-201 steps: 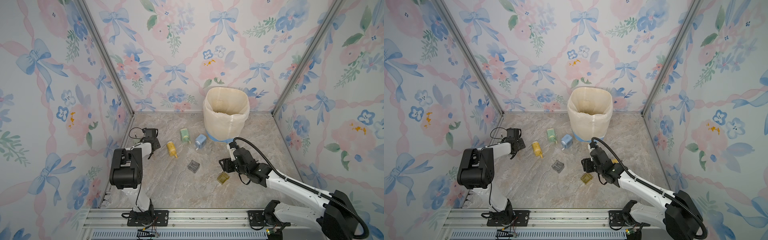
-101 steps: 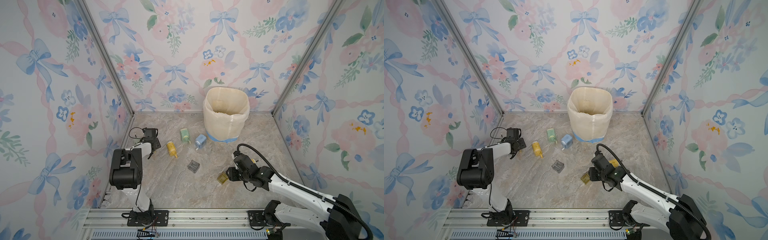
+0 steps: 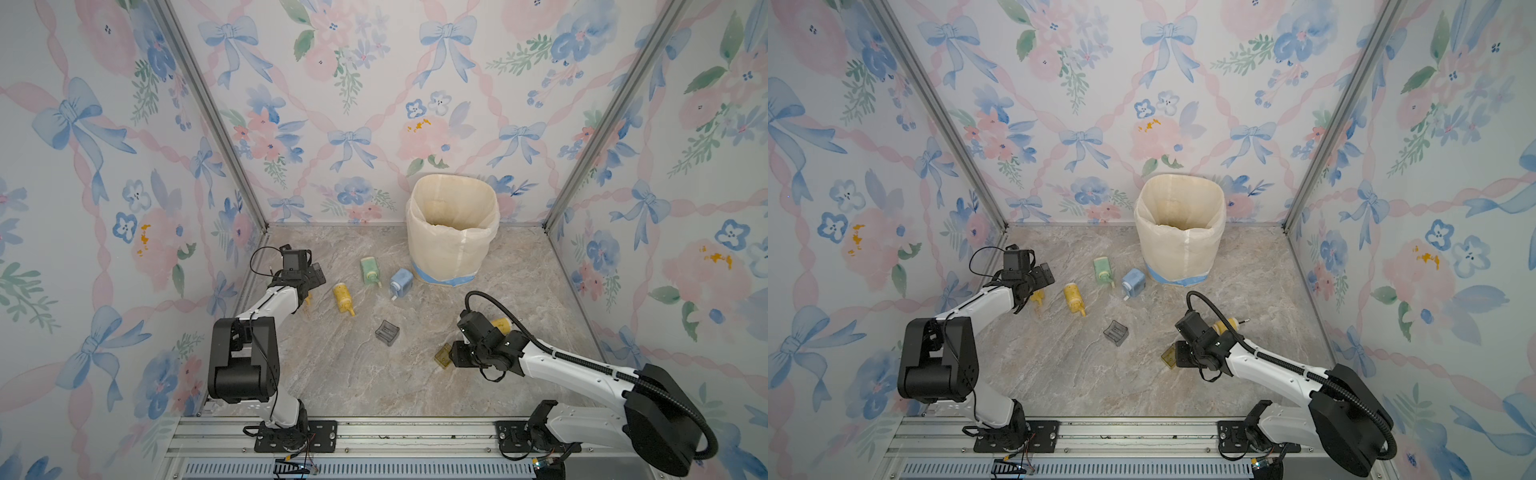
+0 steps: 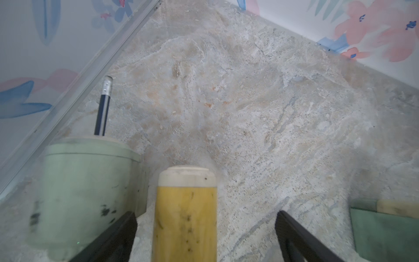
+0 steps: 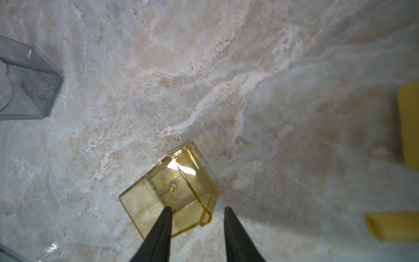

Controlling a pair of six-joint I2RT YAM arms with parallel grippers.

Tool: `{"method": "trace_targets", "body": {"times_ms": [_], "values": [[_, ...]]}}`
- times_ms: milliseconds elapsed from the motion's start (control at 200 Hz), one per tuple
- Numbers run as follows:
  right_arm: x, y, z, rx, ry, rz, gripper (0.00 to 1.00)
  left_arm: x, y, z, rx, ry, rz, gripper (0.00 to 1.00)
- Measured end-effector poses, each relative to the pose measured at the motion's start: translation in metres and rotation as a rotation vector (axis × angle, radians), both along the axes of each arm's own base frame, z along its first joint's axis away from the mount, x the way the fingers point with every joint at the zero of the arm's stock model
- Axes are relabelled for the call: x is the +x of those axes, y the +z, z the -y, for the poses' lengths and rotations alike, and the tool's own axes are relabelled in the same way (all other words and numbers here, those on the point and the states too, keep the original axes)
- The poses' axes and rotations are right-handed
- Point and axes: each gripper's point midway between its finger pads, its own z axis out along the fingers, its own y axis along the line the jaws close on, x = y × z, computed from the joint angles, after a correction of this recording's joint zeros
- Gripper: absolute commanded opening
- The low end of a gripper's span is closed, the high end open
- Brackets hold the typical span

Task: Take out the pencil sharpener tray and clean the shavings
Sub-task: Move the container to the center of the board.

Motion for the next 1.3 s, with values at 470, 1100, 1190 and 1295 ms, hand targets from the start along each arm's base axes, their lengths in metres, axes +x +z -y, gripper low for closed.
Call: {"method": "trace_targets", "body": {"times_ms": [470,1100,1190,1295], "values": [[0.026,-0.012,-0.035,-0.055,0.07,0.013,0.21,-0.015,0.071,0.071,0.025,-0.221,0.135,0.98],[0.063,0.023,-0.119,-0.03,0.236,0.132,0.49,-0.05,0.069,0.131,0.057,-0.413,0.132,0.98],[0.063,0.034,-0.128,-0.028,0.26,0.15,0.51,-0.051,0.068,0.131,0.066,-0.42,0.129,0.98],[0.065,0.048,-0.148,-0.015,0.294,0.176,0.51,-0.051,0.067,0.13,0.065,-0.424,0.123,0.98]]}}
